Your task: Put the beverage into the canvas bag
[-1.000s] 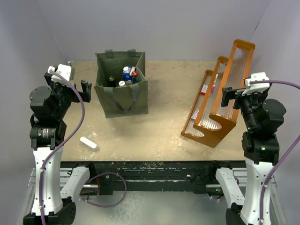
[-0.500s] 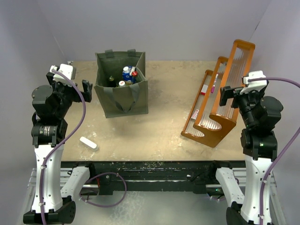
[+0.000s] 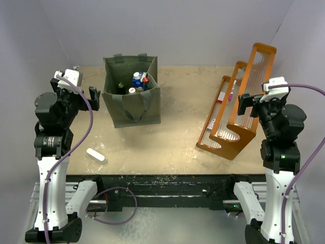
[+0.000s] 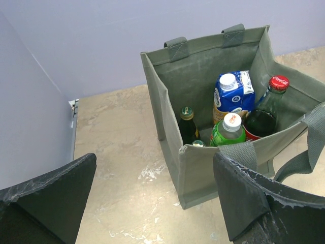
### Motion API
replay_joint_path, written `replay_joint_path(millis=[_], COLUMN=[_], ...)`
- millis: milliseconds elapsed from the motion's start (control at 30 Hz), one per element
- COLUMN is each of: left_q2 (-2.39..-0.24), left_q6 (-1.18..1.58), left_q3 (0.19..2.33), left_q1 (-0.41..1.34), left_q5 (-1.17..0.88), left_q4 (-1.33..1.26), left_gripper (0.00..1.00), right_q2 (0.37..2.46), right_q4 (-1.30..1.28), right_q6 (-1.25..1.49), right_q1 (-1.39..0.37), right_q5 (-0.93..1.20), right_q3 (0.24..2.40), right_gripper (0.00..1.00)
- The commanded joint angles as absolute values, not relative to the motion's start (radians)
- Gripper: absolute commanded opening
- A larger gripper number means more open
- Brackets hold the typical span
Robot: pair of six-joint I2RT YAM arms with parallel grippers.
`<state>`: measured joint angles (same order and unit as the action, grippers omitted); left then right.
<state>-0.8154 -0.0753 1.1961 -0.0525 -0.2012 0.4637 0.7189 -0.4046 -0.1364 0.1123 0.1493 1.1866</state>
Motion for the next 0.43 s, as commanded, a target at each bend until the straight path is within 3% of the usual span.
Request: replay_joint_path(millis=[0,400], left_q2=[-0.810,-0.808], left_q6=[-0.088,-0.094], left_q3=[1.191,1.184], left_q1=[-0.060,-0.061], left_q5=[-0.209,-0.207], left_q4=[0.411,0.409], left_gripper=[0.99,0.99], right_q2=[0.711,0.709], right_q4=[-0.347,-0.349], right_q6=[-0.123,-0.122], right_q1=[0.117,0.117], right_q5=[0.161,0.161], right_q3=[1.184,1.183], right_gripper=[1.00,1.00])
